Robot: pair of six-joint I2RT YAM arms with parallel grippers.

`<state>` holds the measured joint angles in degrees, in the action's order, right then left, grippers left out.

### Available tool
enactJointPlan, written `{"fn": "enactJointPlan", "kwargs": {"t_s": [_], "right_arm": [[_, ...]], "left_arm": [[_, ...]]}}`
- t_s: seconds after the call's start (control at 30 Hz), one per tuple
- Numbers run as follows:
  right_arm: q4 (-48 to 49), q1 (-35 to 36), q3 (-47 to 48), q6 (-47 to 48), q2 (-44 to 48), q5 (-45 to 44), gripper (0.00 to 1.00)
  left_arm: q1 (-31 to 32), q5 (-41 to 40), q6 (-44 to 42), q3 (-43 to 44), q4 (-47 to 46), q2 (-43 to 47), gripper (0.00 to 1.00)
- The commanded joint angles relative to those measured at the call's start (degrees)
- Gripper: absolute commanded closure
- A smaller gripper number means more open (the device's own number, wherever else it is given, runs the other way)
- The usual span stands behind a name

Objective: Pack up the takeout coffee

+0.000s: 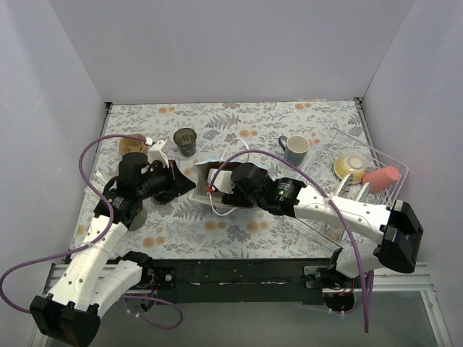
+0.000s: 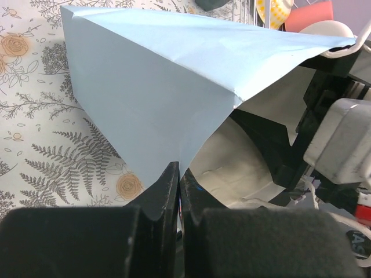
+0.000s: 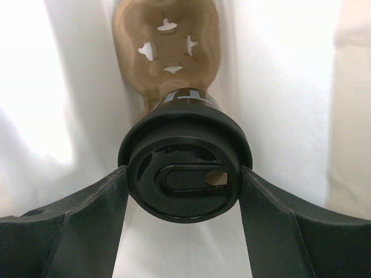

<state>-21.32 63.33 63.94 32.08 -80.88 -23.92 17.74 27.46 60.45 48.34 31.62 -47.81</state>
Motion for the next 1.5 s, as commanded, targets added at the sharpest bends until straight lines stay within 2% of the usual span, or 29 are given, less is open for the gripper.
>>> {"fn": "enactJointPlan", "kwargs": {"t_s": [0.0, 0.13, 0.37, 0.7, 1.13, 1.47], "right_arm": [[-0.1, -0.4, 1.3, 3.4, 2.1, -1.4, 0.71], [-1.1, -0.7, 0.8, 4.8, 2.1, -1.6, 0.71], [3.4, -1.7, -3.6, 9.1, 4.6, -2.0, 0.71], [6.1, -4.4, -5.4, 13.1, 3.8, 0.7, 0.72], [11.1, -5.1, -8.6, 16.7, 3.0, 2.3, 0.75], [11.0, -5.2, -7.7, 18.5, 1.3, 3.0, 0.75]], "left_arm": [[-0.2, -0.7, -0.8, -1.1, -1.5, 1.1, 1.0], [-0.2, -0.7, -1.6, -1.3, -2.2, 2.3, 1.0], [-0.2, 0.7, -4.5, -5.2, -10.9, 5.5, 1.0], [-0.1, 4.9, -5.8, -7.0, -14.3, 6.4, 1.0], [-0.2, 8.0, -8.4, -8.1, -13.3, 5.6, 1.0], [-0.1, 8.1, -8.1, -6.9, -13.2, 4.1, 1.0]]}}
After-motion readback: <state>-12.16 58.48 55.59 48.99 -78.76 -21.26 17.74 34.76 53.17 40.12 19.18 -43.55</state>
